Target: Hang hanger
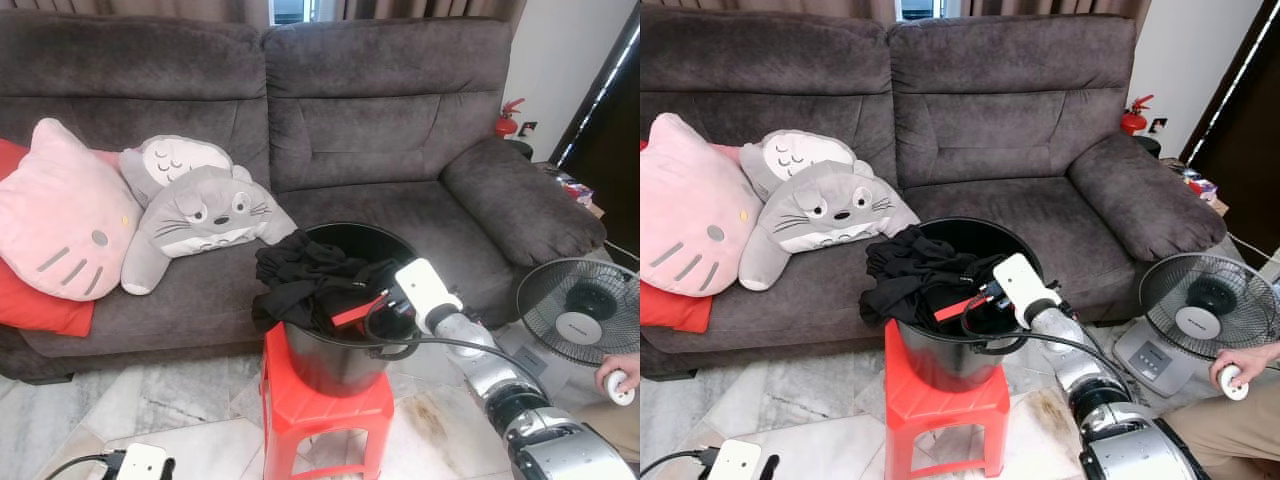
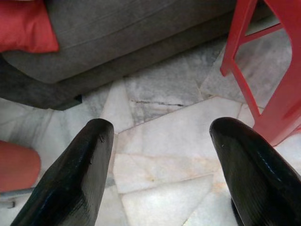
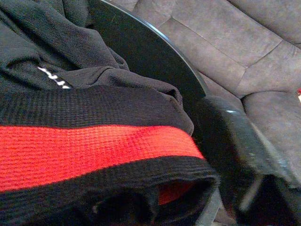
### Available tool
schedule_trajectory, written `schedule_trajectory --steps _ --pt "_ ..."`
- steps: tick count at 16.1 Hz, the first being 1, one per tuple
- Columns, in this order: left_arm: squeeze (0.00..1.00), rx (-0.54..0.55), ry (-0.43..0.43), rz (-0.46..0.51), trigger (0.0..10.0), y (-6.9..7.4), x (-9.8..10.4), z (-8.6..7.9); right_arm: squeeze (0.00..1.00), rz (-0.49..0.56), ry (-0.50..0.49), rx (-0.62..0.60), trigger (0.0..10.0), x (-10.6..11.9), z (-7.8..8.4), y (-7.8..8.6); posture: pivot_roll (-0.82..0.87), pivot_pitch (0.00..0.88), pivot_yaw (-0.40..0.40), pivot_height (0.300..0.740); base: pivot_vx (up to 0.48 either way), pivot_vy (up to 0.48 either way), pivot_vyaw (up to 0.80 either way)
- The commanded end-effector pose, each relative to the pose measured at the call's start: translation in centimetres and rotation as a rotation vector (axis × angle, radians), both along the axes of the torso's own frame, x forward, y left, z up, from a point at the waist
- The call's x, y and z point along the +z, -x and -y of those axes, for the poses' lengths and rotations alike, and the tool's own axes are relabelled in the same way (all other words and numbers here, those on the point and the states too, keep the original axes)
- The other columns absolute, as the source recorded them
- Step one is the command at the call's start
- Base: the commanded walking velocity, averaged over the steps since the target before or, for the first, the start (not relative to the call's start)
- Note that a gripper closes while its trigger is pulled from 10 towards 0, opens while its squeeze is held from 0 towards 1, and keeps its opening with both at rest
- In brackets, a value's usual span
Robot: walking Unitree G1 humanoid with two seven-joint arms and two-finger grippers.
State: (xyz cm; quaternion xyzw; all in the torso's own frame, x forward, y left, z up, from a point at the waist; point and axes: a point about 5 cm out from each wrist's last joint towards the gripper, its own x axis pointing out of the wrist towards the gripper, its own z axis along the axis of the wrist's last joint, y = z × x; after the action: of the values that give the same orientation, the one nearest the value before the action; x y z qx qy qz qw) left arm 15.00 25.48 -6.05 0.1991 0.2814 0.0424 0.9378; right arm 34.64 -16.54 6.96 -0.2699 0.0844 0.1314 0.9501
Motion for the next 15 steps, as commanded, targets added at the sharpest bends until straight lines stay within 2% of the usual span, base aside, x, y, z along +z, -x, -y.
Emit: schedule_trajectory --steps 1,5,9,11,15 --pt "0.0 -0.025 -0.014 0.005 10.0 -0.4 0.1 0.2 0.0 0.009 -0.005 -0.021 0.0 0.5 0.2 -0.4 0.04 0.0 -0.076 0.74 0.0 0.0 0.0" --pt "0.0 -0.041 -0.028 0.002 10.0 -0.4 0.0 0.5 0.0 0.017 -0.001 -0.037 0.0 0.5 0.1 -0.5 0.05 0.0 -0.075 0.74 0.0 0.0 0.0" --pt "0.0 -0.026 -0.038 -0.069 10.0 -0.3 -0.6 0.8 0.0 0.045 0.015 -0.056 0.0 1.0 0.2 -0.7 0.05 0.0 -0.07 0.74 0.0 0.0 0.0" --pt "0.0 -0.012 -0.045 -0.104 10.0 0.0 -0.8 0.4 0.0 0.108 0.021 -0.085 0.0 2.2 0.4 -1.3 0.05 0.0 -0.069 0.74 0.0 0.0 0.0" --pt "0.0 0.027 -0.058 -0.165 10.0 1.1 -0.9 -1.5 0.0 0.208 0.037 -0.057 0.0 4.6 -0.4 -2.3 0.05 0.0 -0.07 0.74 0.0 0.0 0.0"
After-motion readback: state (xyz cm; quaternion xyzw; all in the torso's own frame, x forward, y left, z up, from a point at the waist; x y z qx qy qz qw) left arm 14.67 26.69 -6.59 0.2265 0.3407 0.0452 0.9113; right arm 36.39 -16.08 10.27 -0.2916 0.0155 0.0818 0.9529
